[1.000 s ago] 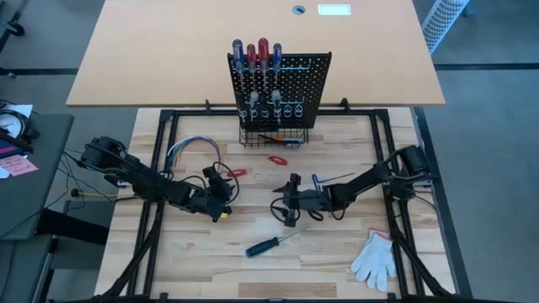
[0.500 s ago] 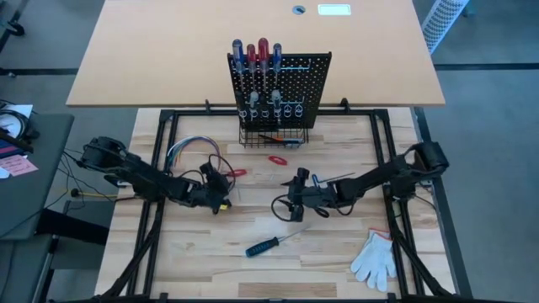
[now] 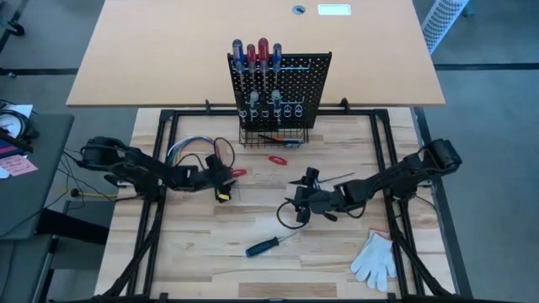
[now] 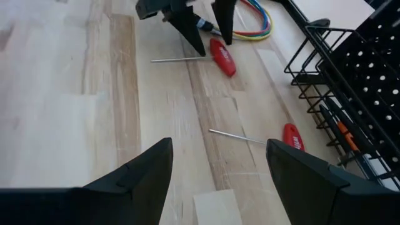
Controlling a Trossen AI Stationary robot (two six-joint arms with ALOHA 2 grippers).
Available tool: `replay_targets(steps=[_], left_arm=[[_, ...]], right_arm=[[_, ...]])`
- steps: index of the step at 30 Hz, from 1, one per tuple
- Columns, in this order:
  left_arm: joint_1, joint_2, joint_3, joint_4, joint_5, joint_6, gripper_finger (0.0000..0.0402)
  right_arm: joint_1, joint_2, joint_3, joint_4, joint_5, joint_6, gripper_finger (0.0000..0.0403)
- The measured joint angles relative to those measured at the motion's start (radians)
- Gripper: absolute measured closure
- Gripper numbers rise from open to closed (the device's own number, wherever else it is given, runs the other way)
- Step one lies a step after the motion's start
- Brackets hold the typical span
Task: Hang tools onto peg board
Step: Hang the left red allen wrench on the pegboard
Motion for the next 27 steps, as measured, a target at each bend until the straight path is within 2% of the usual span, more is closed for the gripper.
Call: replay_targets(steps=[7,15,19,22,25,27], left_arm=[[0.077,0.0,0.001,0.024,0.165,0.09,0.021],[0.078,0.001,0.001,0.031,0.194,0.087,0.0281],[0.058,0.002,0.001,0.038,0.189,0.087,0.0323],[0.021,0.002,0.007,0.034,0.164,0.087,0.033],[-0.053,0.003,0.042,0.012,0.079,0.116,0.033],[-0.112,0.003,0.09,-0.04,-0.03,0.147,0.033]], right_arm=[[-0.003,0.006,0.0,-0.001,0.0,0.003,0.0137],[-0.003,0.006,0.0,0.0,-0.001,0.003,0.0137],[-0.003,0.006,0.0,0.003,-0.001,0.02,0.0137],[-0.017,0.028,0.0,0.025,-0.006,0.06,0.0137],[-0.045,0.087,0.0,0.102,-0.009,0.103,0.0137],[-0.066,0.143,0.0,0.175,-0.041,0.102,0.0137]])
